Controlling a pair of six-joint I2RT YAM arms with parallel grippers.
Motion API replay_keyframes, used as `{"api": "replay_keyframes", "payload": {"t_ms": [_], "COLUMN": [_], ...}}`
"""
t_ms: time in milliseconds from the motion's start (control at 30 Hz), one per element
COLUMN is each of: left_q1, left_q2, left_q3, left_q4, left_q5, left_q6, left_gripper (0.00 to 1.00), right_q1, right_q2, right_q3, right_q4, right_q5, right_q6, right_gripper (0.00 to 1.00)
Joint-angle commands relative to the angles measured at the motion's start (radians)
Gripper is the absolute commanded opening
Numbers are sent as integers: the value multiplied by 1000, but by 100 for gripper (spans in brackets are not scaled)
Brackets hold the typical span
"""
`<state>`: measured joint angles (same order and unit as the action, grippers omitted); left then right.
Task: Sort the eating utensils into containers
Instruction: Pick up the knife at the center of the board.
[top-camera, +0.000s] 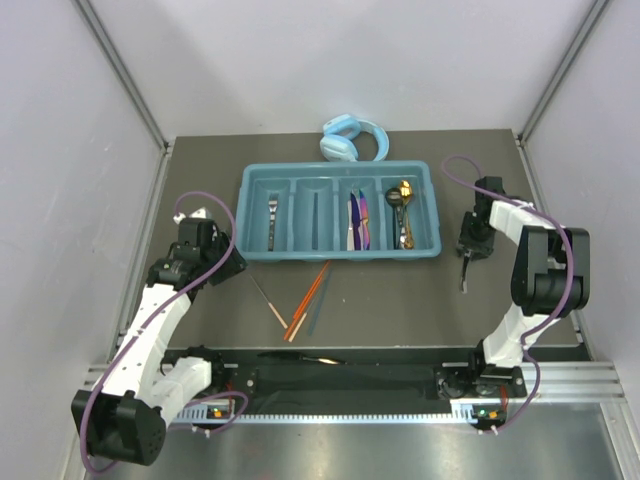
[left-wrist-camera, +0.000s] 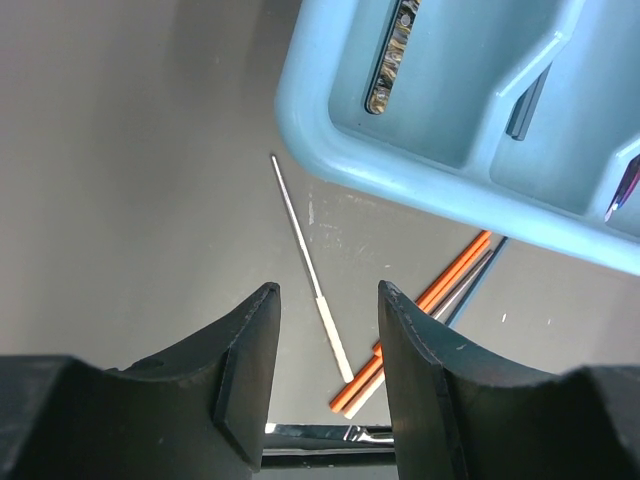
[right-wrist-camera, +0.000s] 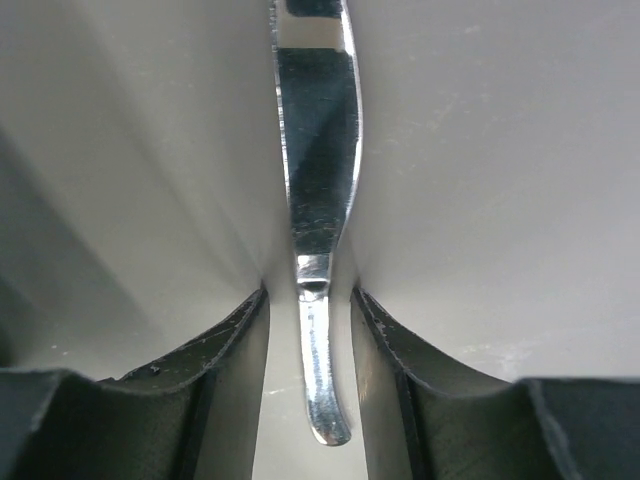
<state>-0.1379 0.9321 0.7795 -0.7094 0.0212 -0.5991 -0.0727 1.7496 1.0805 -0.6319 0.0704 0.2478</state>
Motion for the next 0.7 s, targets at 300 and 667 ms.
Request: {"api": "replay_keyframes", "payload": {"t_ms": [300, 667], "left_q1": [4, 4], "left_q2": [-4, 2], "left_q3": [14, 14], "left_q4": [41, 41], "left_q5": [16, 13], "left_q6": [16, 15], "left_gripper": [49, 49], "right_q1": [-4, 139], "right_q2": [85, 36], "right_q3": [-83, -94], "right_q4": [-29, -15], "right_q5": [34, 26], "right_q6": [-1, 27], "right_gripper": [0, 0]}}
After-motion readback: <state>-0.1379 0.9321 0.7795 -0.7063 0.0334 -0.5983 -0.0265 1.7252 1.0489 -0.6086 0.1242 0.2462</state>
